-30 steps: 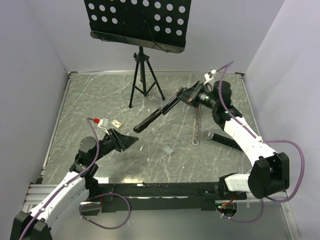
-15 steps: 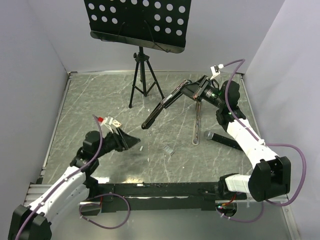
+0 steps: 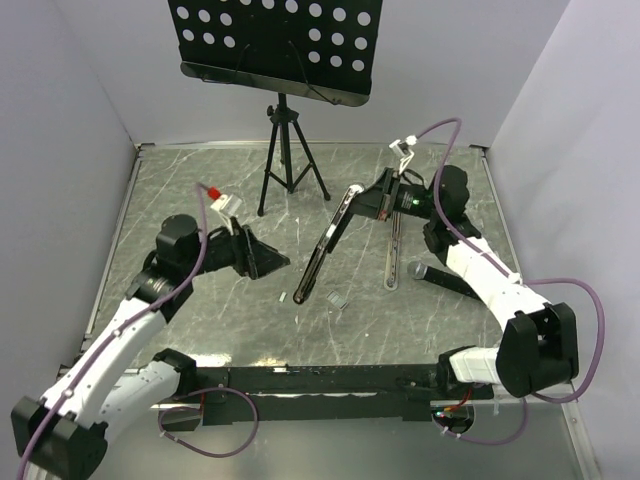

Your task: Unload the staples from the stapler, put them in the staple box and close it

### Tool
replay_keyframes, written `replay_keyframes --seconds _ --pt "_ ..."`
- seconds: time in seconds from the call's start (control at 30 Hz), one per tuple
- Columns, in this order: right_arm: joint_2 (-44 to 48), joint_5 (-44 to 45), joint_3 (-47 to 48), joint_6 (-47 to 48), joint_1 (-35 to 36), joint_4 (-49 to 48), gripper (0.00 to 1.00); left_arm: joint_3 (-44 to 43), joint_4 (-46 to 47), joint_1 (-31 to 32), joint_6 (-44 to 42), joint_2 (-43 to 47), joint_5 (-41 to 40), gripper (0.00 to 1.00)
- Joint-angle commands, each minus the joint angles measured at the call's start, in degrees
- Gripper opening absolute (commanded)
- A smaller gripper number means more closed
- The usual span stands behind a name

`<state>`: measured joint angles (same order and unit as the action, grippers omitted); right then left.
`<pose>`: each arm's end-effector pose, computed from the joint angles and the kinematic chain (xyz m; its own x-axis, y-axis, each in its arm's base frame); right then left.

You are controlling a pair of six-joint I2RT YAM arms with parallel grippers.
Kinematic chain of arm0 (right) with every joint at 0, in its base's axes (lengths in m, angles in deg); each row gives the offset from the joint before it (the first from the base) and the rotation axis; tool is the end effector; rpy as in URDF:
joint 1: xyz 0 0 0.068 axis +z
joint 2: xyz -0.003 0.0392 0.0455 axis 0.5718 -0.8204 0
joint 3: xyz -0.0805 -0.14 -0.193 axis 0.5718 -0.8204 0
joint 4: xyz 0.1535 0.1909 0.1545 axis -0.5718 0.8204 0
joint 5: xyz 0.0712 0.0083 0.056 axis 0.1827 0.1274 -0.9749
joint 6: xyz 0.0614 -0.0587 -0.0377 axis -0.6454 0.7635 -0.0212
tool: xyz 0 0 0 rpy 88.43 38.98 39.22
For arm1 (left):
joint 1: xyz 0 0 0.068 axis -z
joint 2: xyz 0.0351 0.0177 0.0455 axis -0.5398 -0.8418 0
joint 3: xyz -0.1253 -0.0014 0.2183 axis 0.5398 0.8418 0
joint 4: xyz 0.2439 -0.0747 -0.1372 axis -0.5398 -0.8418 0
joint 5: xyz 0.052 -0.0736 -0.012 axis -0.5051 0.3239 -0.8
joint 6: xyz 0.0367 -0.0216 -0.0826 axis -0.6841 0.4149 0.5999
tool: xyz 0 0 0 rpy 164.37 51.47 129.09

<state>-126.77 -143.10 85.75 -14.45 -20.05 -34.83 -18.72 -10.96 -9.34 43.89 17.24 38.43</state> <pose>0.3186 0.1582 0.3221 -0.6891 0.2465 -0.6815 -0.6674 0.1505 0.7293 0.2298 -0.1544 0.2952 -0.6227 -0.1989 -0.7568 0.6217 0.4615 -0.6328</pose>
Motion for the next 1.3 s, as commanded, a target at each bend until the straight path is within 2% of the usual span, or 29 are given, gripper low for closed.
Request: replay_keyframes --seconds 0.0,0.17,0.4,0.57,0.83,0.93,1.03,1.07,1.27 --pt "0.41 -5.33 2.47 3.77 4.58 -3.45 0.0 -2.98 2.8 0.4 0.12 -4.54 14.39 0.72" --pt "-2.22 -5.07 4.57 3.69 9.77 -4.5 0.0 -0.26 14.58 1.89 6.89 -4.99 19.15 0.76" --pt "-6.53 -4.89 7.04 -2.11 14.96 -11.97 0.0 1.24 16.34 2.59 6.47 -6.65 20.37 0.77" --pt "-8.29 -3.66 9.06 -0.88 17.16 -10.04 0.0 3.08 22.39 2.77 10.15 -7.09 21.26 0.76" --pt "-9.87 -1.56 8.89 -5.18 17.34 -14.26 0.0 8.0 29.26 3.56 15.16 -6.57 22.66 0.69" --pt "-11.27 -0.85 9.15 -9.13 17.16 -15.75 0.0 11.68 34.87 4.0 19.28 -5.16 22.66 0.67" --pt "-12.77 -0.76 7.58 -13.34 17.16 -20.48 0.0 15.02 41.3 4.18 23.5 -3.76 22.31 0.62" --pt "-13.64 -0.67 7.05 -14.41 16.99 -23.54 0.0 15.56 42.27 4.26 24.13 -3.15 22.14 0.58" --pt "-15.58 -0.85 5.11 -18.02 16.99 -28.85 0.0 16.71 42.36 4.44 24.22 -1.64 20.12 0.53"
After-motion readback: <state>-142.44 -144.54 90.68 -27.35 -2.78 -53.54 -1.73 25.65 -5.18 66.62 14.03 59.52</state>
